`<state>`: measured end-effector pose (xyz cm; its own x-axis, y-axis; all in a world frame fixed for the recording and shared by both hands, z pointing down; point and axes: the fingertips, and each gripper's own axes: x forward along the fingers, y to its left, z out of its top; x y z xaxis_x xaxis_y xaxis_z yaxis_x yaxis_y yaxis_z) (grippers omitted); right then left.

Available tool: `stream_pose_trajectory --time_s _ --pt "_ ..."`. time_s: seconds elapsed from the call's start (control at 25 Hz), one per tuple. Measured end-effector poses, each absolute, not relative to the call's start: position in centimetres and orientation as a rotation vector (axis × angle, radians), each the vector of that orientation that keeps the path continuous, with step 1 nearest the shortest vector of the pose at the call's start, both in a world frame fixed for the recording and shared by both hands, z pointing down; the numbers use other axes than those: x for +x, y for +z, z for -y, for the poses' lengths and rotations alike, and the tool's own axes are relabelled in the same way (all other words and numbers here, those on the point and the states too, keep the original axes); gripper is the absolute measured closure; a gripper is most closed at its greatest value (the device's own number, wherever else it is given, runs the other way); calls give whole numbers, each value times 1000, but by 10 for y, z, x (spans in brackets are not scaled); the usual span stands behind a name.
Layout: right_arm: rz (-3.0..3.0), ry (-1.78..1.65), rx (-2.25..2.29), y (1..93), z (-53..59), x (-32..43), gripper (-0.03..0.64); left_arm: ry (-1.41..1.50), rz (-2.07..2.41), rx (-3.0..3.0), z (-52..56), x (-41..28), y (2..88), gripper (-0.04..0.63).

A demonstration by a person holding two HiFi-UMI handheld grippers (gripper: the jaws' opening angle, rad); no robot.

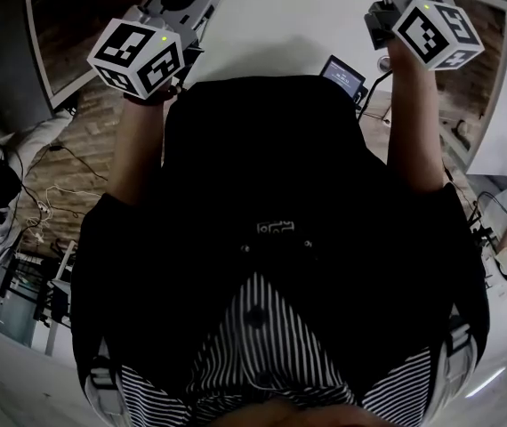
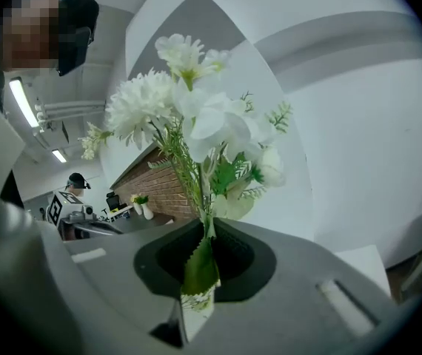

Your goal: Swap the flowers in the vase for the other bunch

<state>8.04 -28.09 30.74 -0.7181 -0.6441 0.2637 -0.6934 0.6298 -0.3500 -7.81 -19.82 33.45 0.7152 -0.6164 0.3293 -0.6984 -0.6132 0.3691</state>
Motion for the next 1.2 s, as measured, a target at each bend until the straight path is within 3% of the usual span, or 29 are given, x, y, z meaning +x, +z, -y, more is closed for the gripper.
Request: stream_pose_trajectory --time_s 0.48,1.2 --pt "2496 909 993 376 245 101 588 228 949 2448 193 -60 339 588" --pt "2047 1246 958 577 213 145 589 253 1039 2388 174 -79 345 588"
